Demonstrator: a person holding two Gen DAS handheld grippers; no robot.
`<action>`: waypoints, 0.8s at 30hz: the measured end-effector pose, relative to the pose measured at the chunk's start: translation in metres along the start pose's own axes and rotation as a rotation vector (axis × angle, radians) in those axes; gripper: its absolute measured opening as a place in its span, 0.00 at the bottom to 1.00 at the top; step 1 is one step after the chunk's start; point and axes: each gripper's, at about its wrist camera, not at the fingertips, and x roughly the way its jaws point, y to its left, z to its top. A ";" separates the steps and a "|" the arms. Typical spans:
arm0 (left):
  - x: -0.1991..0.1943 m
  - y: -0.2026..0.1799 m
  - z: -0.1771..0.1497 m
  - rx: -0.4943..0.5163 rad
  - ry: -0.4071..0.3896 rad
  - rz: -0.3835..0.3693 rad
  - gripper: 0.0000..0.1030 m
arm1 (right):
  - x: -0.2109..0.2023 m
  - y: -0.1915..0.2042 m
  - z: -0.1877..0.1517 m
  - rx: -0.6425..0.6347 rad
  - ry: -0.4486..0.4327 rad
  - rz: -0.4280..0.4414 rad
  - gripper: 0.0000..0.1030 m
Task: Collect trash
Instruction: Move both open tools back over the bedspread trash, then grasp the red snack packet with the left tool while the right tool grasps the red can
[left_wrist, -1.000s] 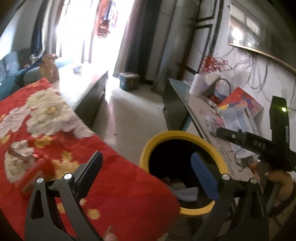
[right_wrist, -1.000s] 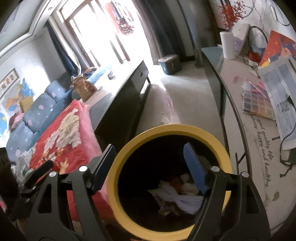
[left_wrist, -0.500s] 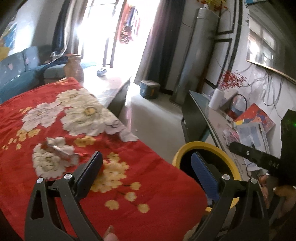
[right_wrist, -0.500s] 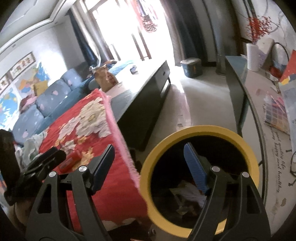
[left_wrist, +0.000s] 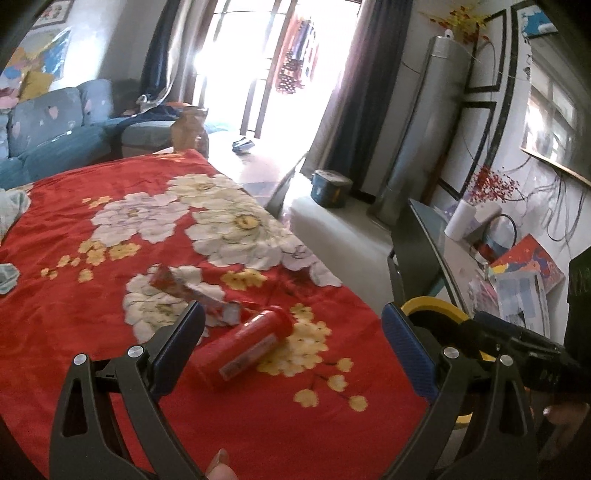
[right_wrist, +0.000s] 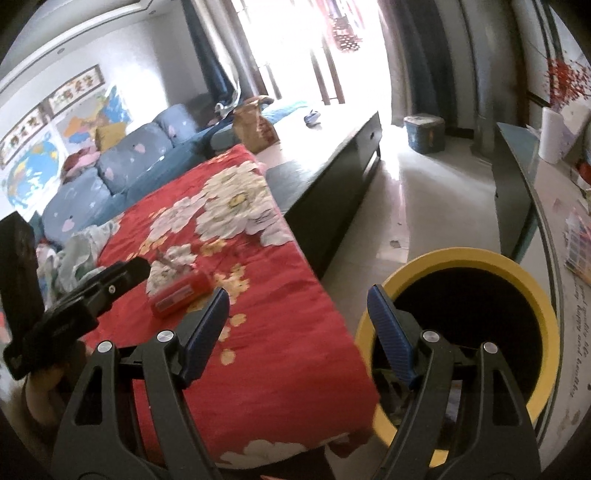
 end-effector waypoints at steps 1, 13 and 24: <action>-0.001 0.003 0.000 -0.005 -0.003 0.003 0.91 | 0.001 0.005 0.000 -0.007 0.004 0.004 0.67; -0.014 0.052 0.003 -0.091 -0.024 0.060 0.91 | 0.017 0.049 -0.006 -0.077 0.047 0.042 0.67; -0.015 0.101 0.006 -0.178 -0.012 0.111 0.91 | 0.043 0.080 -0.012 -0.108 0.096 0.063 0.67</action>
